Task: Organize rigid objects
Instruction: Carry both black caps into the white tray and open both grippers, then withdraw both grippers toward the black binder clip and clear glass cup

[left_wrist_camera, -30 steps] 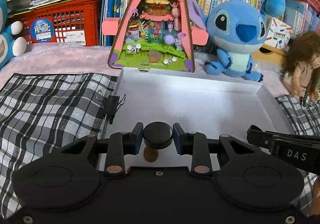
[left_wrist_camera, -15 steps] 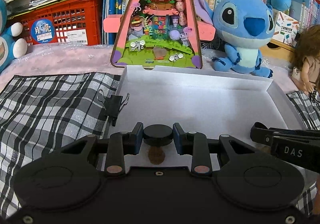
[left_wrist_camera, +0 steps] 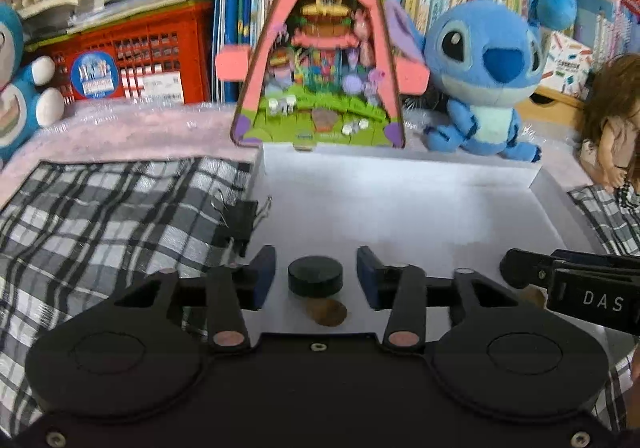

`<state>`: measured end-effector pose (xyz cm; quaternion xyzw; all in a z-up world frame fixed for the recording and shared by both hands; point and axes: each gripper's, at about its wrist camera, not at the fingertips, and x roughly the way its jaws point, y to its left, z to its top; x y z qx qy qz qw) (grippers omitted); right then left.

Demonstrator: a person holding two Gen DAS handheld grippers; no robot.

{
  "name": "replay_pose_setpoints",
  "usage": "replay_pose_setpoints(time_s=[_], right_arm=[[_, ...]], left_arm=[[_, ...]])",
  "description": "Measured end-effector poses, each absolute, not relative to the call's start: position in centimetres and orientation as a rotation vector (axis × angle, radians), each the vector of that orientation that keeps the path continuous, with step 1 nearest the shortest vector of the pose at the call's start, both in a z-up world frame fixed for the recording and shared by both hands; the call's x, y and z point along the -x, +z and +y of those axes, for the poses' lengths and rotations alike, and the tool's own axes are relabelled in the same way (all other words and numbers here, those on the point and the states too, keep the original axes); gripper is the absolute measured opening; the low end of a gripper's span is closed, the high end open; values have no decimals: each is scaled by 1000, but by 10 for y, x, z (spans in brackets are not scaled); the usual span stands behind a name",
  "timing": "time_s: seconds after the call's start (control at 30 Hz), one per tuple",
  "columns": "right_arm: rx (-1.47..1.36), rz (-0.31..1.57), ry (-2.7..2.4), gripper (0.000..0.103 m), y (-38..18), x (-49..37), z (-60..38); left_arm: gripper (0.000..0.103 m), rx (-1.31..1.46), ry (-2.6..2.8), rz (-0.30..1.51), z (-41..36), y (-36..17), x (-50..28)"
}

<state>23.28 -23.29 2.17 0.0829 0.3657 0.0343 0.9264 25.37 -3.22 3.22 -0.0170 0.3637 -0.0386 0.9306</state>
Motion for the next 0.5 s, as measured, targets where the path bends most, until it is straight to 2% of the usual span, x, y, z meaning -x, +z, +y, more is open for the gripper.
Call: replay_pose_setpoints(time_s=[0.07, 0.13, 0.17, 0.23, 0.43, 0.5], right_arm=[[-168, 733, 71, 73, 25, -227, -234], [-169, 715, 71, 81, 28, -219, -236], [-169, 700, 72, 87, 31, -214, -237], [-172, 673, 89, 90, 35, -203, -239], [-172, 623, 153, 102, 46, -172, -244], [-155, 604, 167, 103, 48, -161, -243]], left_arm=[[52, 32, -93, 730, -31, 39, -246], [65, 35, -113, 715, -30, 45, -236], [69, 34, -124, 704, -29, 48, -230], [78, 26, -142, 679, -30, 52, -218], [83, -18, -170, 642, -33, 60, -182], [85, -18, -184, 618, -32, 62, -166]])
